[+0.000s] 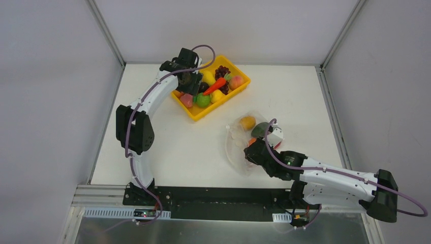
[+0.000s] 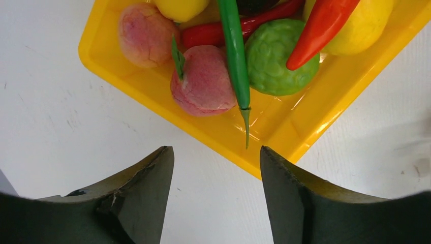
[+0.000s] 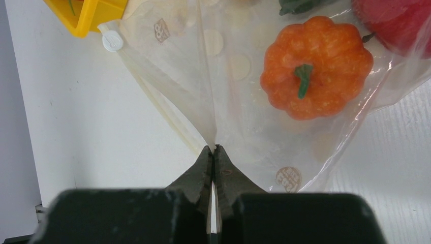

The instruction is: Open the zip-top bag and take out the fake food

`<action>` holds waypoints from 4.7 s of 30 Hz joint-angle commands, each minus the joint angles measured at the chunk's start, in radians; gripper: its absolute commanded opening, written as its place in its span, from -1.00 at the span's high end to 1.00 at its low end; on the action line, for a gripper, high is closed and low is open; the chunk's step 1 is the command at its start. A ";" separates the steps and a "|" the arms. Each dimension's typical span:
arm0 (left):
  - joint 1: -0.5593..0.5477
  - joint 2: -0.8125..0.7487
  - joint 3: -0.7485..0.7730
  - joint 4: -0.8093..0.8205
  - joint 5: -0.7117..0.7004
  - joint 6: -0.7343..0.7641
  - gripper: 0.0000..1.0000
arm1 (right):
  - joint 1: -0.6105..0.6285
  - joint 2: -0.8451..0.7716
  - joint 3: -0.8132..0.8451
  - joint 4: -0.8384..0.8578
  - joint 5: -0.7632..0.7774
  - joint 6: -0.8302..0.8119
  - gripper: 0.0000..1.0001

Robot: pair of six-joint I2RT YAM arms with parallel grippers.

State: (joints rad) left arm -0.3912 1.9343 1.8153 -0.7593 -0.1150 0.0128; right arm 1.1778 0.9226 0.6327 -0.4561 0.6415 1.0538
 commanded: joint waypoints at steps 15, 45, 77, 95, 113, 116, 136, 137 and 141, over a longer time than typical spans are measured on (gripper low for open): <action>-0.118 -0.665 -0.583 0.247 0.299 -0.413 -0.32 | 0.005 0.041 0.103 -0.012 0.019 -0.077 1.00; -0.540 -0.543 -1.289 1.348 0.143 -1.069 0.00 | 0.004 0.231 0.264 0.117 -0.078 -0.152 0.97; -0.545 -0.117 -1.252 1.943 0.206 -1.279 -0.17 | -0.006 0.313 0.274 0.210 -0.196 -0.096 1.00; -0.563 -0.177 -1.301 1.910 0.190 -1.197 0.51 | 0.006 0.247 0.218 0.081 -0.066 -0.052 1.00; -0.560 -0.654 -1.220 1.009 -0.031 -0.881 0.62 | 0.006 0.148 0.156 -0.108 0.077 0.008 1.00; -0.548 -0.742 -1.207 0.895 -0.052 -0.837 0.62 | 0.006 0.139 0.148 -0.119 0.089 0.009 1.00; -0.249 -0.841 -0.926 0.467 0.146 -0.583 -0.04 | 0.003 0.113 0.073 -0.088 0.069 0.035 1.00; -0.263 -0.837 -0.929 0.443 0.143 -0.567 -0.11 | 0.002 0.109 0.067 -0.077 0.065 0.034 1.00; -0.335 -0.821 -0.963 0.399 0.092 -0.521 -0.42 | 0.003 0.102 0.052 -0.045 0.055 0.026 1.00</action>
State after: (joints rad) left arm -0.6704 1.1007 0.8677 -0.2714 -0.0257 -0.5823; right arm 1.1824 1.0473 0.6994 -0.5426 0.6987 1.0805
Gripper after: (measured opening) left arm 0.655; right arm 0.009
